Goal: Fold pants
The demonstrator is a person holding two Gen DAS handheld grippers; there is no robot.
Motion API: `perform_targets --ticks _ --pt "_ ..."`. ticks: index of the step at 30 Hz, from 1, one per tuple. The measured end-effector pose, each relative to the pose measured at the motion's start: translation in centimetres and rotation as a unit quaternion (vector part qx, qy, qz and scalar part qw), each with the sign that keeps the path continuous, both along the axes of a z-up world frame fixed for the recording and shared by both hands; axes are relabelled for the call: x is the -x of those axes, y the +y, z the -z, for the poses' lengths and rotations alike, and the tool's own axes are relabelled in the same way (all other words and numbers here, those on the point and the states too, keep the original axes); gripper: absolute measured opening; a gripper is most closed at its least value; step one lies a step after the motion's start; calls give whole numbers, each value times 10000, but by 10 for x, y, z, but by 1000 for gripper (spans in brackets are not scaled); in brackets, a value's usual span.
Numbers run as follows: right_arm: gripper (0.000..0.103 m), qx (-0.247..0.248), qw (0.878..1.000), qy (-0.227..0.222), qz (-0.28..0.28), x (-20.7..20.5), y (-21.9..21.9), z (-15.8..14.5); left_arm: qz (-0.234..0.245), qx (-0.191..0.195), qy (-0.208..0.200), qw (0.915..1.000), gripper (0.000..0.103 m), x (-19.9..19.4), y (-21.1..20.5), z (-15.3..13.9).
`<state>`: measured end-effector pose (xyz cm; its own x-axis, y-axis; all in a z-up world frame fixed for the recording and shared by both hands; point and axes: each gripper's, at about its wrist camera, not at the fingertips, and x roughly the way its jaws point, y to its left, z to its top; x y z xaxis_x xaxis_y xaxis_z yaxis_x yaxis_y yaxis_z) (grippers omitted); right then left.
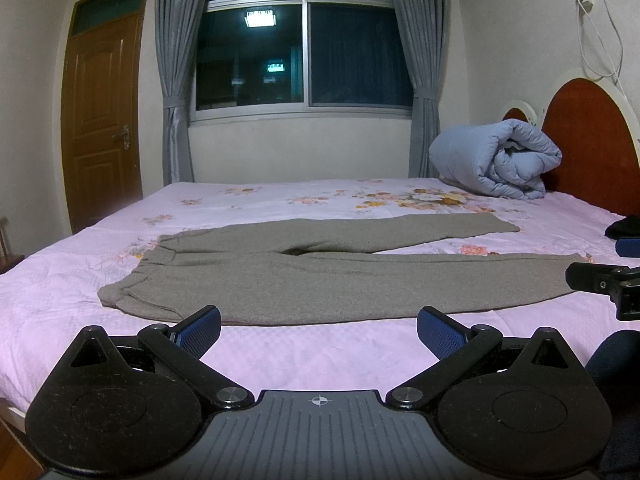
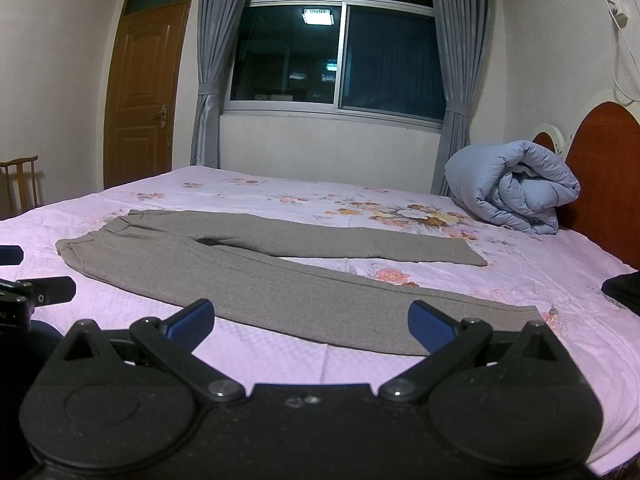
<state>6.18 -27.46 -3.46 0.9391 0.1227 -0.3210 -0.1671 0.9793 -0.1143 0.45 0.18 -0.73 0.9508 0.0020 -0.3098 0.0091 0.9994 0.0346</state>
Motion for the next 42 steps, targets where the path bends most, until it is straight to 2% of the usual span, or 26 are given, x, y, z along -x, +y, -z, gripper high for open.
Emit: perform_targets --ticks 33,36,40,42 --pt "97 11 10000 2 2 0 0 0 -53 24 7 10000 103 1 4 1" --pt "97 -66 9999 76 -39 -2 -2 -1 -286 123 -57 9995 103 2 10 -1" --pt "97 -296 9988 391 -44 -13 -16 -3 -332 620 389 9968 103 -14 35 -3" --pt "97 -440 9979 468 1 -24 -25 -5 -463 733 442 9953 103 -27 54 -6"
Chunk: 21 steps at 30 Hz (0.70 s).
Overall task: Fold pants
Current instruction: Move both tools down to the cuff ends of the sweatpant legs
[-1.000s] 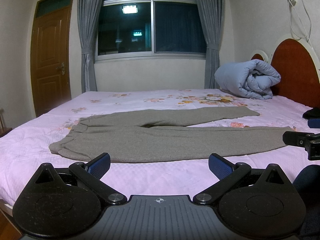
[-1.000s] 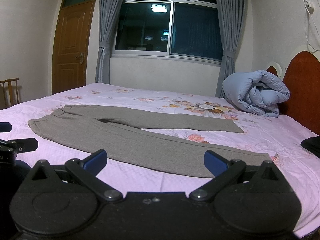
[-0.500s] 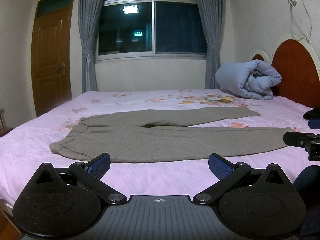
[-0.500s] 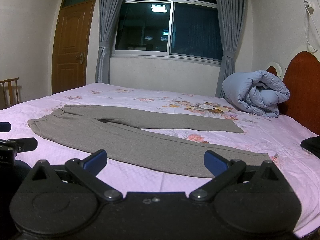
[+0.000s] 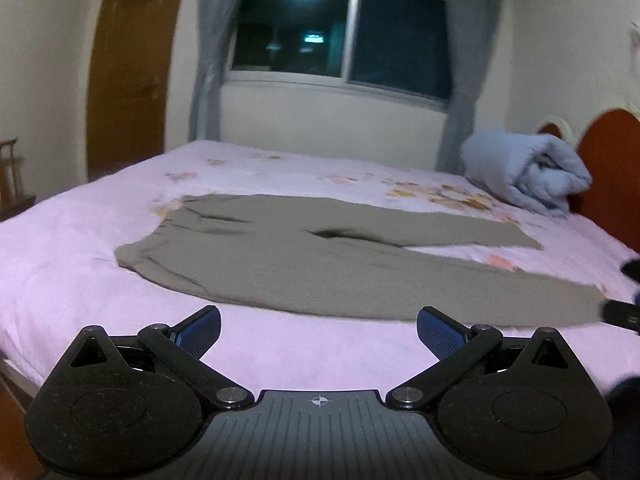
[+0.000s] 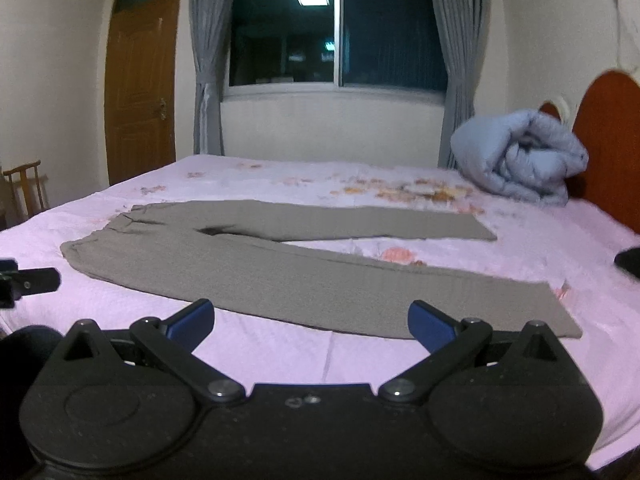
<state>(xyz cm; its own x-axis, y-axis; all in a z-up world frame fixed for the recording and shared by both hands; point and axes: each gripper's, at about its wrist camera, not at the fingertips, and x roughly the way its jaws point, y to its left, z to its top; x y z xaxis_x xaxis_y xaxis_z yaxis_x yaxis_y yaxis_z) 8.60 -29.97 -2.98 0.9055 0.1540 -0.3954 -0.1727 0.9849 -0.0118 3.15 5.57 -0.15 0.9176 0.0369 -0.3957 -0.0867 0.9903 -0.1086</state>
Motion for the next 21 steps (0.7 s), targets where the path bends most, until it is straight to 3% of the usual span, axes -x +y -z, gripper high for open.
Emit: perform_targets --ticks 5,9,13,21 --pt "97 -294 9993 116 176 -45 -19 -14 -362 -151 186 9991 103 -53 51 -8" --pt "97 -204 9995 21 259 -96 -12 -30 -608 -87 222 9979 103 -108 96 -16" --pt "97 -149 9996 -45 227 -154 3 -42 -757 -214 520 9955 103 -174 135 -18" --pt "97 1 9999 155 52 -262 27 -36 -861 11 639 9942 103 -300 211 -12"
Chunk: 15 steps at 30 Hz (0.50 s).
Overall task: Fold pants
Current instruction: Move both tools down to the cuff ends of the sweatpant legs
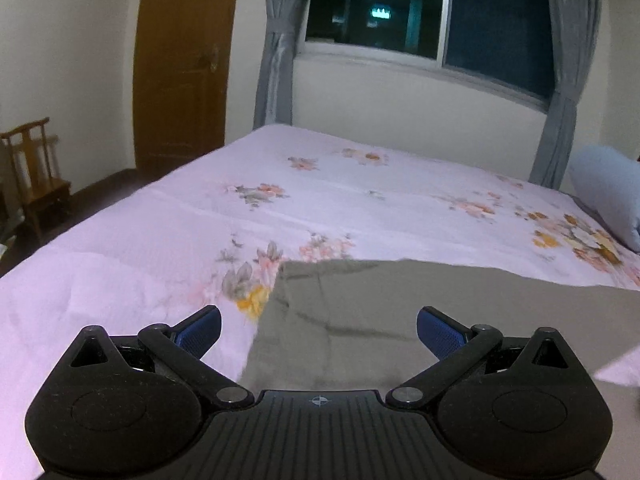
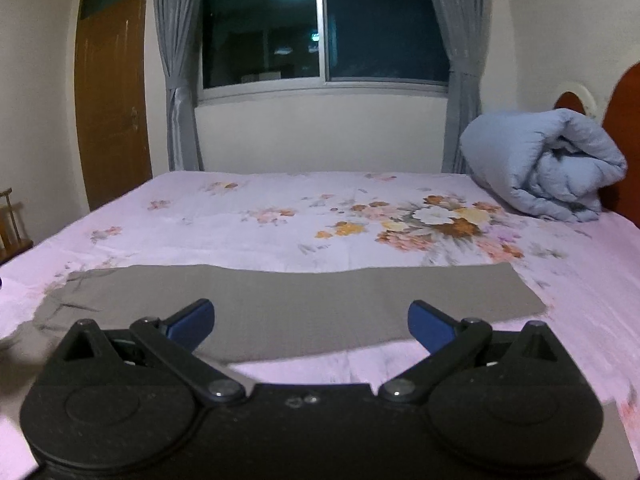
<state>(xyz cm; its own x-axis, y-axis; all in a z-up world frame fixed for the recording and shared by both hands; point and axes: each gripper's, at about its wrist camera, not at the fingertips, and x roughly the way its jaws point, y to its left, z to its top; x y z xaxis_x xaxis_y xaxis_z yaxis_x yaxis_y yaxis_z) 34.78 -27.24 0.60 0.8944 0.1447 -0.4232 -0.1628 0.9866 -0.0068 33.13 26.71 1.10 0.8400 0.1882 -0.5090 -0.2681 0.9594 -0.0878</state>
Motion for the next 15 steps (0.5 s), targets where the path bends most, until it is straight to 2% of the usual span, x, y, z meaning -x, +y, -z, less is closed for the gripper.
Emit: perform_targets --ticks 4,8,11,15 --pt "97 106 9998 164 -33 -50 8 16 -72 101 136 9998 103 -67 33 18" --pt "97 37 9994 353 36 -102 12 33 -58 301 540 9981 103 -130 53 49" --pt "97 -76 9989 451 107 -132 12 44 -59 288 873 9957 103 -166 61 77" --pt "97 -144 9985 523 83 -154 13 57 -30 292 892 9956 103 -191 65 99"
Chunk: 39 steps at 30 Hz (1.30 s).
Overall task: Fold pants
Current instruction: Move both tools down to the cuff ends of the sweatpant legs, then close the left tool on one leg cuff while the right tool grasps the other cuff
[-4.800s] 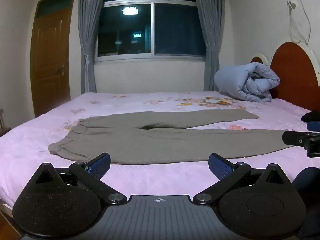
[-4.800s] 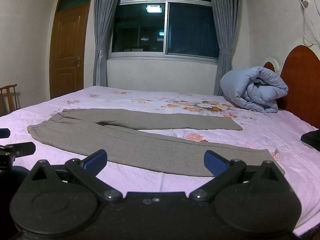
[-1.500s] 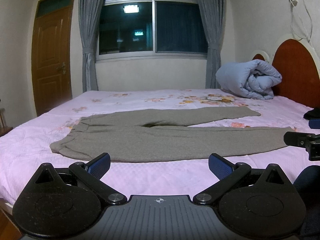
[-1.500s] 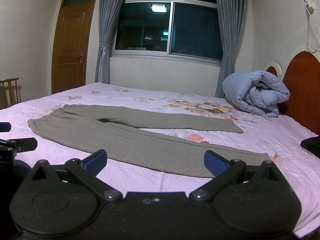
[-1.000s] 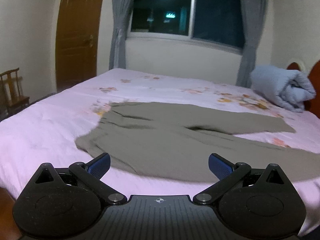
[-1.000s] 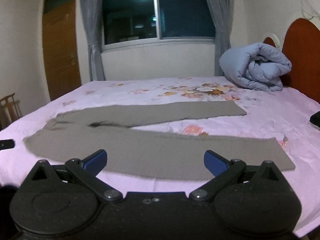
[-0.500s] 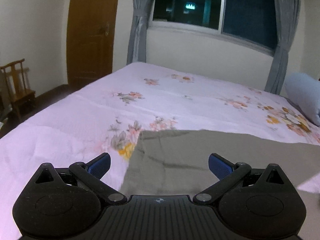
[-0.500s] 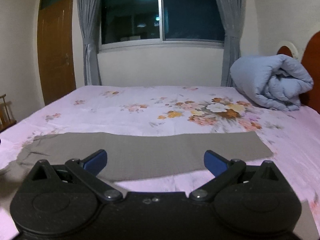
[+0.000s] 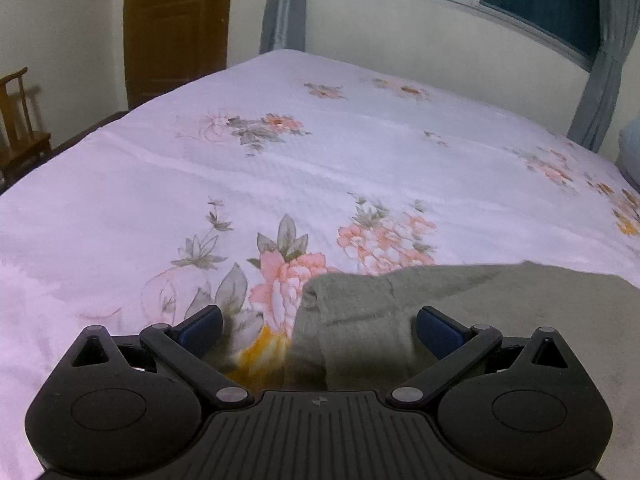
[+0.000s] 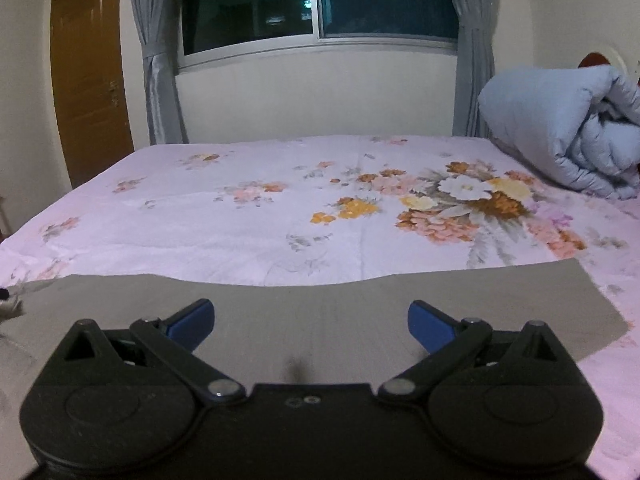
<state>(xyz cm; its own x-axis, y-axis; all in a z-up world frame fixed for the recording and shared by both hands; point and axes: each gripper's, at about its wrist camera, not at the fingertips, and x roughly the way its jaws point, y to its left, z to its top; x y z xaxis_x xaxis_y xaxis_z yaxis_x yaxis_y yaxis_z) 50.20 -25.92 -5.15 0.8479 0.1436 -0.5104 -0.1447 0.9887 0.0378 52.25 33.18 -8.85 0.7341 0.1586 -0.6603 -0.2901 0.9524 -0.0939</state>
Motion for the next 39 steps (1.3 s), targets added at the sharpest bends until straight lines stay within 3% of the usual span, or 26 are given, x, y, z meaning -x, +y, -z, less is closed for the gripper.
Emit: perform_targets --ticks 4,5,7,10,11,17,21,22,23,26,30,33,39 --pt "97 138 9998 87 -81 -16 4 11 107 42 168 9998 103 -24 1 10" --pt "97 150 9998 113 -78 -20 4 12 189 122 209 9995 94 -31 0 12" --pt "97 138 9998 146 -65 -30 4 14 486 153 372 9980 57 -41 -7 17" --pt "97 114 9997 175 -130 -42 5 15 678 41 255 9974 33 -39 -15 13" --pt "97 121 9996 188 -186 -46 6 15 695 87 123 9975 29 -35 -16 8" --pt "97 220 9970 374 -636 -69 14 24 784 822 -736 9908 26 1 5 -35" --pt "92 513 9915 442 -1111 -78 26 34 978 889 -1029 9859 26 25 11 -64" --pt "86 664 9886 448 -1276 -81 30 37 990 907 -1075 9851 19 29 11 -69" --pt "79 814 9852 456 -1440 -84 35 40 977 890 -1099 9851 12 33 12 -73" --pt "70 1078 9772 458 -1769 -94 42 47 1015 1051 -1181 9822 12 41 21 -80" --pt "70 1418 9636 473 -2217 -108 54 54 1030 1014 -818 9861 12 33 20 -67" --pt "72 1410 9592 591 -2380 -115 58 56 938 1003 -672 9882 12 21 22 -55" --pt "82 1393 9595 804 -2312 -126 55 62 1028 1176 -836 9842 11 18 13 -52"
